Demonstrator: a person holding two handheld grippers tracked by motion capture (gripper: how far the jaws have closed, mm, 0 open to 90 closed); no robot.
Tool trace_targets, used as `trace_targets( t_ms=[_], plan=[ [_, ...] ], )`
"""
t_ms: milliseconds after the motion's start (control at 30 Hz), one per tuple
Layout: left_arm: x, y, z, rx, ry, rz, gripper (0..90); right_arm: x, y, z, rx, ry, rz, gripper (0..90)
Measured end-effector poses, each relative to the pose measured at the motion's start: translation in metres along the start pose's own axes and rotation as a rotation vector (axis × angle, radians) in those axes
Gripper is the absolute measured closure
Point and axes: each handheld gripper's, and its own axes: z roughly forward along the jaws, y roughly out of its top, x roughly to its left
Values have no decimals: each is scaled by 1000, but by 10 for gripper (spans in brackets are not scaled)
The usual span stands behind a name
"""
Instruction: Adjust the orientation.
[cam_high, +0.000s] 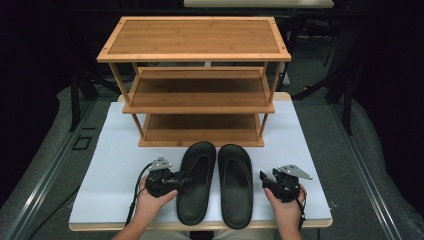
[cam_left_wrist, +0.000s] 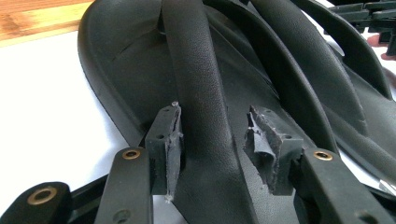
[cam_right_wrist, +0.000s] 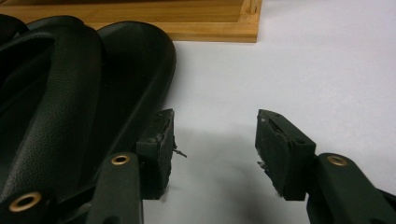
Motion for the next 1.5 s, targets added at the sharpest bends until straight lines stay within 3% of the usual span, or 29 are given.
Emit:
trace_targets(
  t_ms=[133, 267, 633, 1500],
  plan=[
    [1, 0, 0, -1, -7, 12, 553, 0, 0, 0, -8, 7, 2, 468],
    [1, -1, -2, -6, 7, 10, 627, -1, 0, 0, 1, 5, 7, 467],
    [-2, -2, -9, -19, 39, 25, 685, -1, 0, 0, 0, 6, 10, 467],
    [2, 1, -36, -108, 74, 3, 698, -1, 0, 0, -7, 10, 15, 467]
  ],
)
